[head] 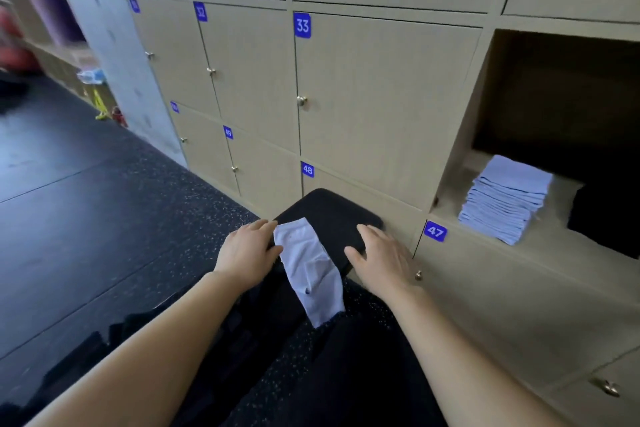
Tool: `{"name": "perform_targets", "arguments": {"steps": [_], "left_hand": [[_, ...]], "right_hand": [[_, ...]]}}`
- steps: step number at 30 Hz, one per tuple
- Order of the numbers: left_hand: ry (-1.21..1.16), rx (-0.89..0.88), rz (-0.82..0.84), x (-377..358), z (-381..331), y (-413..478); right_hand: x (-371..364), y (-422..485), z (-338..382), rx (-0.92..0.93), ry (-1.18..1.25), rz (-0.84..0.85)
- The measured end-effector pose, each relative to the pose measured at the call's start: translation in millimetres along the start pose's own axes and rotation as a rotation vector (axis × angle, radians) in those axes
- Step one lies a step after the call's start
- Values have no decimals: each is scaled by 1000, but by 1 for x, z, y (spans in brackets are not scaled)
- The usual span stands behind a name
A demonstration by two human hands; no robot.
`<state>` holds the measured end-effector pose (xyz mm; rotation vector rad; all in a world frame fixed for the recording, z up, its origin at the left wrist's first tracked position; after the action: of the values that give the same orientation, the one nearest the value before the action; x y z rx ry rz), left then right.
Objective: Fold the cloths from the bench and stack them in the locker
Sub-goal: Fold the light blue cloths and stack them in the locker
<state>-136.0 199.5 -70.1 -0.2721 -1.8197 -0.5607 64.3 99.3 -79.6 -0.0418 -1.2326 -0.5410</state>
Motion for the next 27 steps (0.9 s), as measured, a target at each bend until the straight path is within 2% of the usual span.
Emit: {"name": "perform_targets", "arguments": {"steps": [11, 18, 27], "left_hand": [[45, 122, 81, -109, 42, 11], [86, 183, 58, -147, 53, 26], [85, 309, -54, -172, 56, 29]], "right_hand": [[-99, 33, -8, 14, -43, 142], [-152, 62, -11, -45, 11, 149], [-193, 78, -18, -92, 8, 190]]}}
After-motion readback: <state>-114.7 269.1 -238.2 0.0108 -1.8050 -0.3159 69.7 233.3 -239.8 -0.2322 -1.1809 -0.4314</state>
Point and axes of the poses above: each hand's wrist, its own y-axis towards the middle knuckle, its own x-axis out of the back of the hand, z = x × y, the point moved 5 cm from there along y, towards the middle knuckle, and after that the axes turned 11 degrees about -z, right-handed, at the moved point
